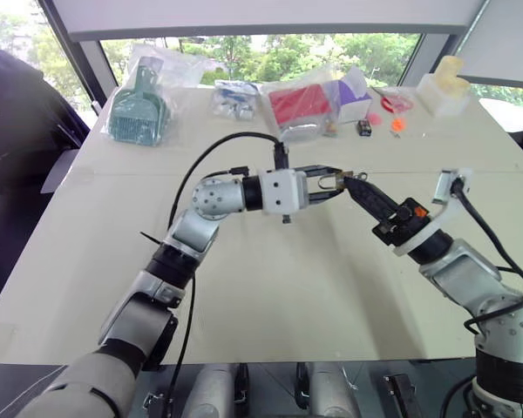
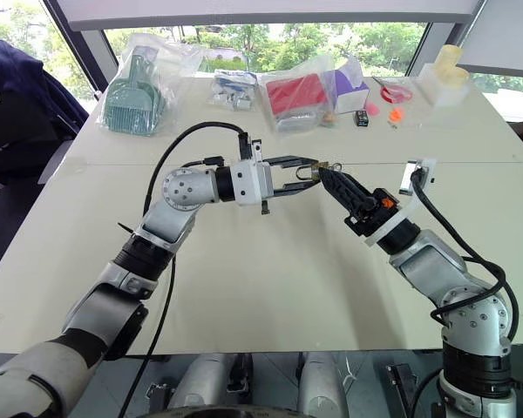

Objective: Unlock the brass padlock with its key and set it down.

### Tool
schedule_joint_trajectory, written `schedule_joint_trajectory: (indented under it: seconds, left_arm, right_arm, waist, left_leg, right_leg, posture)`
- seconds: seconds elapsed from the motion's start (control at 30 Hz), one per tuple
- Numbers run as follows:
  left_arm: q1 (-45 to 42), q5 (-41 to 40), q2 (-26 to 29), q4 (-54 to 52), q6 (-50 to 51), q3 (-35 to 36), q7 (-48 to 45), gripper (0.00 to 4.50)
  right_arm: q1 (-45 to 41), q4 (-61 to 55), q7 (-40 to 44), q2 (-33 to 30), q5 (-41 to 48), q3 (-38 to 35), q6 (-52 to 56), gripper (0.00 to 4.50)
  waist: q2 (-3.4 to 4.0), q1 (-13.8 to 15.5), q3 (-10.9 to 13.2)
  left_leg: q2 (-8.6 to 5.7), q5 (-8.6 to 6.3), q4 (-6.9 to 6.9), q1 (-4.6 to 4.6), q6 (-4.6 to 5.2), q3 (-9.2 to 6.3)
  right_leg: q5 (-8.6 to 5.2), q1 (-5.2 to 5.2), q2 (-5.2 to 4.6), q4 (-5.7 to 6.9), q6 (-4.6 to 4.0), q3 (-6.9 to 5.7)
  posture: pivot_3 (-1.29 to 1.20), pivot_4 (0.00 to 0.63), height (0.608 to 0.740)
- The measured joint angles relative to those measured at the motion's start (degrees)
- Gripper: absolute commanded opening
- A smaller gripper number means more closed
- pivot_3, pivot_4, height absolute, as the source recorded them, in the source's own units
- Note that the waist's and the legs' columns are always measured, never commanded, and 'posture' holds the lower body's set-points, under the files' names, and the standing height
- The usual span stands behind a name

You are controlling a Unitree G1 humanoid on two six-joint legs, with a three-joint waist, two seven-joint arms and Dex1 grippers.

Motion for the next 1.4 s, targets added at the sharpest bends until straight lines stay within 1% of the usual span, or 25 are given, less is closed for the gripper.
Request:
schedule_joint_trajectory:
  seconds: [0.03, 0.3, 0.37, 0.53, 0.57, 0.6, 0.63, 0.67, 0.73, 0.77, 0.83, 1.0, 1.17, 1.4]
  left_arm:
    - [0.02, 0.01, -0.01, 0.00, -0.02, 0.00, -0.07, 0.78]
    - [0.04, 0.01, -0.10, 0.00, -0.01, 0.00, -0.41, 0.78]
    - [0.09, -0.04, 0.08, 0.00, 0.41, 0.00, -0.70, 1.81]
    - [0.09, -1.24, 0.47, -0.41, 3.32, 0.07, -2.57, 3.50]
    - [0.09, -1.35, 0.67, -0.44, 4.31, 0.13, -2.68, 3.78]
    - [0.11, -1.97, 1.07, -0.67, 6.50, 0.13, -3.32, 4.15]
    - [0.37, -3.87, 1.88, -1.71, 11.05, 0.26, -4.86, 4.15]
    - [1.23, -7.71, 2.85, -3.85, 18.48, 1.13, -6.87, 4.15]
    - [2.05, -12.20, 3.22, -5.89, 26.53, 2.99, -7.89, 4.15]
    - [2.06, -13.81, 3.26, -6.70, 29.49, 4.12, -7.82, 4.15]
    - [1.68, -15.00, 3.20, -7.27, 32.07, 5.88, -7.07, 4.15]
    - [1.16, -14.51, 1.70, -6.48, 32.21, 6.77, -5.50, 4.15]
    - [0.84, -12.18, 0.29, -3.76, 29.22, 6.24, -5.33, 4.15]
    - [-2.53, -9.42, -2.25, 5.17, 23.44, 6.36, -3.98, 4.15]
  right_arm:
    - [0.00, 0.02, 0.22, 0.17, 0.01, 0.12, -0.02, 0.06]
    - [0.18, 0.52, 1.65, 0.75, -0.46, 0.23, -0.08, 0.06]
    - [0.18, 0.77, 1.99, 0.91, -0.89, 0.38, -0.08, 0.00]
    - [0.25, 2.31, 2.06, 1.32, -2.58, 1.31, 0.07, 0.00]
    - [0.24, 2.46, 2.06, 1.33, -2.70, 1.31, 0.07, 0.00]
    - [0.24, 2.62, 2.06, 1.35, -2.84, 1.31, 0.06, 0.00]
    - [0.23, 2.76, 2.06, 1.37, -3.20, 1.30, 0.04, 0.00]
    - [0.23, 2.91, 2.06, 1.38, -3.65, 1.24, 0.01, 0.00]
    - [0.23, 2.97, 2.06, 1.38, -3.94, 1.08, -0.01, 0.00]
    - [0.23, 2.97, 2.06, 1.41, -3.99, 1.08, -0.02, 0.00]
    - [0.23, 2.97, 2.06, 1.50, -4.13, 1.08, -0.02, 0.00]
    - [0.05, 2.97, 2.06, 2.21, -4.30, 1.11, -0.02, 0.00]
    - [-0.28, 2.95, 1.97, 2.42, -4.26, 1.12, 0.03, 0.00]
    - [0.23, 1.63, 1.50, 2.56, -3.72, 1.32, 0.14, 0.00]
  waist:
    - [0.00, 0.02, 0.00]
    - [0.00, 0.00, 0.00]
    - [0.00, 0.00, 0.00]
    - [0.00, -0.01, 0.00]
    - [0.00, -0.01, 0.00]
    - [0.00, -0.03, 0.00]
    - [0.00, -0.08, 0.00]
    - [0.01, -0.15, 0.00]
    - [0.01, -0.15, 0.00]
    - [0.01, -0.02, 0.00]
    - [0.01, 0.05, 0.00]
    - [0.01, 0.00, 0.00]
    - [0.01, -0.01, 0.00]
    - [0.01, 0.02, 0.01]
  left_leg:
    - [0.00, 0.00, 0.00, 0.00, 0.00, -0.01]
    - [0.00, 0.00, 0.01, 0.00, 0.00, -0.01]
    - [-0.01, 0.00, 0.01, 0.00, 0.00, -0.01]
    - [0.00, 0.00, 0.01, 0.00, 0.00, -0.01]
    - [0.00, 0.00, 0.01, 0.00, 0.00, -0.01]
    - [0.00, 0.00, 0.01, 0.00, 0.00, -0.01]
    - [0.00, 0.00, 0.01, 0.00, 0.00, -0.01]
    - [0.01, 0.00, 0.00, 0.00, 0.00, -0.01]
    - [0.02, 0.00, 0.00, 0.00, -0.01, -0.02]
    - [0.01, 0.01, 0.01, 0.00, -0.01, -0.04]
    - [-0.01, 0.01, 0.03, 0.01, -0.01, -0.06]
    - [-0.04, 0.01, 0.04, 0.01, -0.01, -0.05]
    - [-0.03, 0.01, 0.04, 0.01, -0.01, -0.05]
    - [-0.03, 0.01, 0.03, 0.01, 0.00, -0.05]
  right_leg:
    - [0.00, 0.00, 0.00, 0.00, 0.00, 0.00]
    - [0.00, 0.00, 0.00, 0.00, 0.00, 0.00]
    - [0.00, 0.00, 0.00, 0.00, 0.00, 0.00]
    - [0.00, 0.00, 0.00, 0.00, -0.01, 0.00]
    - [0.00, 0.00, 0.00, 0.00, 0.00, 0.00]
    - [0.00, 0.00, 0.01, 0.01, 0.00, 0.00]
    - [0.00, 0.00, 0.01, 0.01, 0.00, 0.00]
    - [-0.01, -0.01, 0.02, 0.02, 0.00, 0.00]
    - [0.00, -0.01, 0.03, 0.02, 0.01, 0.00]
    - [0.00, 0.00, 0.04, 0.02, 0.02, 0.00]
    - [0.00, 0.06, 0.04, 0.01, 0.02, 0.00]
    - [0.00, 0.07, 0.03, -0.01, 0.02, 0.00]
    - [-0.01, 0.06, 0.04, 0.00, 0.00, 0.00]
    - [-0.01, 0.05, 0.03, -0.01, 0.01, 0.00]
  posture:
    - [0.00, 0.150, 0.735]
    - [0.00, 0.150, 0.735]
    - [0.00, 0.150, 0.735]
    - [0.00, 0.150, 0.735]
    - [0.00, 0.150, 0.735]
    - [0.00, 0.150, 0.735]
    - [0.00, 0.150, 0.735]
    - [0.00, 0.150, 0.735]
    - [0.00, 0.150, 0.735]
    - [0.00, 0.150, 0.735]
    - [0.00, 0.150, 0.735]
    - [0.00, 0.150, 0.735]
    - [0.00, 0.150, 0.735]
    - [0.00, 0.150, 0.735]
